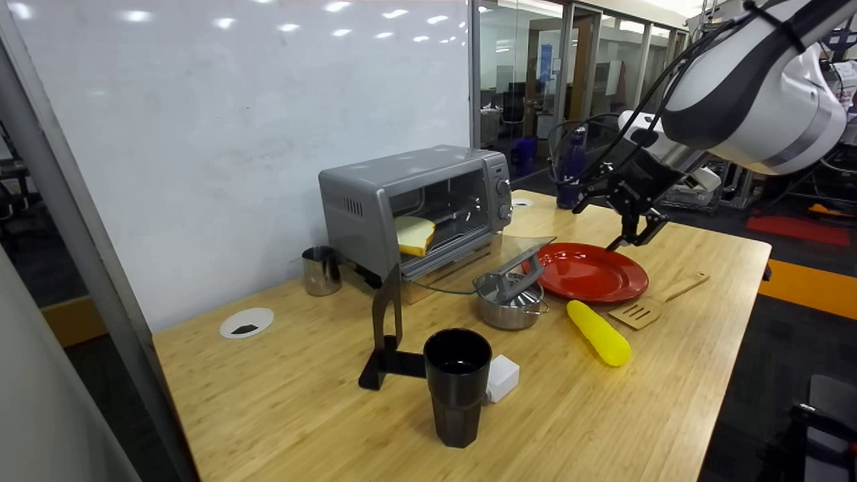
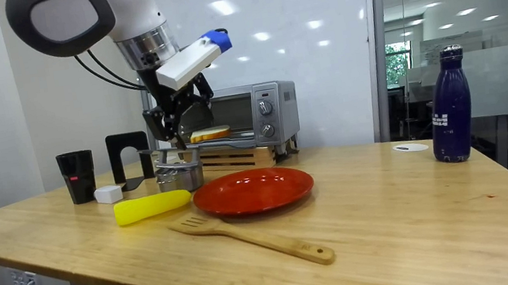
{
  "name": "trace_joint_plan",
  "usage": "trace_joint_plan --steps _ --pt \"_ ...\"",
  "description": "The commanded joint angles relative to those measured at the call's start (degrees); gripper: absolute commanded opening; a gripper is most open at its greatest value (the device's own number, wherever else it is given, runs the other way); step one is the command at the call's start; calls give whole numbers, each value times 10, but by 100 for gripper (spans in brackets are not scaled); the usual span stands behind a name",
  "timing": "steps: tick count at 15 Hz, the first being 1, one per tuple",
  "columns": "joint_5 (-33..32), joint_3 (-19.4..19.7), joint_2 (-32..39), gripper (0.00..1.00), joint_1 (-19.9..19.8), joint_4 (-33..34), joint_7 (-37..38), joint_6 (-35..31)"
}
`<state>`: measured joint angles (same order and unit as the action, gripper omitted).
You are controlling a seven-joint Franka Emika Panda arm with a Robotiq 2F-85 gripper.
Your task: Open the oven, use the spatula to put the slice of bread in the oven, the close the oven
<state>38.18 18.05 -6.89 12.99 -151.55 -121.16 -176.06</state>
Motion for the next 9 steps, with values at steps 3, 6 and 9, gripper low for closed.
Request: trace_joint_plan --steps 3,6,9 --pt "123 48 13 100 62 16 -129 -29" --pt "188 73 18 100 87 29 -194 -33" --pt "255 96 22 100 108 43 -264 -29"
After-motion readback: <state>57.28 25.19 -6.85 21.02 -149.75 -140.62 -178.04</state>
